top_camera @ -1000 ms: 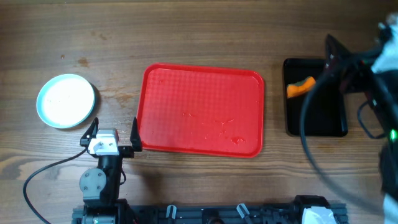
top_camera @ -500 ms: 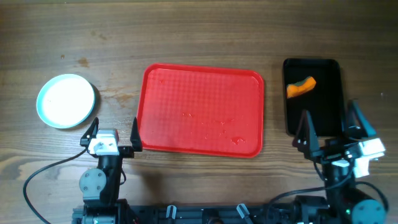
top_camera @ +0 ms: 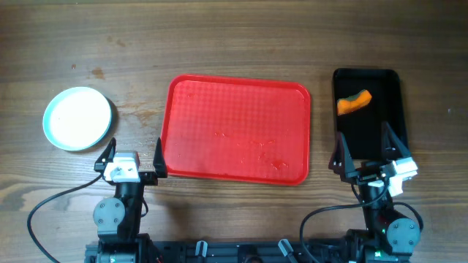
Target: Clean dirty plates on tray and stack at the side
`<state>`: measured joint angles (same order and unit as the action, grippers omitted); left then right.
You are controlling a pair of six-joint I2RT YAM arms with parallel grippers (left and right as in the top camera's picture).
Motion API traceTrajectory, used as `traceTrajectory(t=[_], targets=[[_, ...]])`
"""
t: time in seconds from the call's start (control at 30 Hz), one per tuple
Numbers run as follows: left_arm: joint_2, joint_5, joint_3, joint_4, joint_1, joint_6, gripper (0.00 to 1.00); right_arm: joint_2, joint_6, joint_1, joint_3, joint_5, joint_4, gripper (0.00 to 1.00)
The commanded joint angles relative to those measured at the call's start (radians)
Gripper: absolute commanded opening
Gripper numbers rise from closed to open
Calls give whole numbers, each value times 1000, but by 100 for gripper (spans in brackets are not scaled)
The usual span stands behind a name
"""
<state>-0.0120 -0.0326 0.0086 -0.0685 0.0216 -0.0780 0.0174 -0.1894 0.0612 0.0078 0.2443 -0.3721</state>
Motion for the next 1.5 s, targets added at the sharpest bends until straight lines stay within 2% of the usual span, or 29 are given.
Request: traceTrajectory(t=[0.0, 0.13, 0.33, 1.47], targets=[[7, -19, -3, -7, 2, -19, 100, -14, 88, -2, -3, 16, 90, 100], [7, -19, -3, -7, 2, -19, 100, -14, 101, -2, -3, 18, 353, 100], [7, -19, -3, -7, 2, -19, 100, -14, 270, -2, -3, 36, 351, 100], [7, -19, -3, -7, 2, -19, 100, -14, 241, -2, -3, 34, 351, 100]])
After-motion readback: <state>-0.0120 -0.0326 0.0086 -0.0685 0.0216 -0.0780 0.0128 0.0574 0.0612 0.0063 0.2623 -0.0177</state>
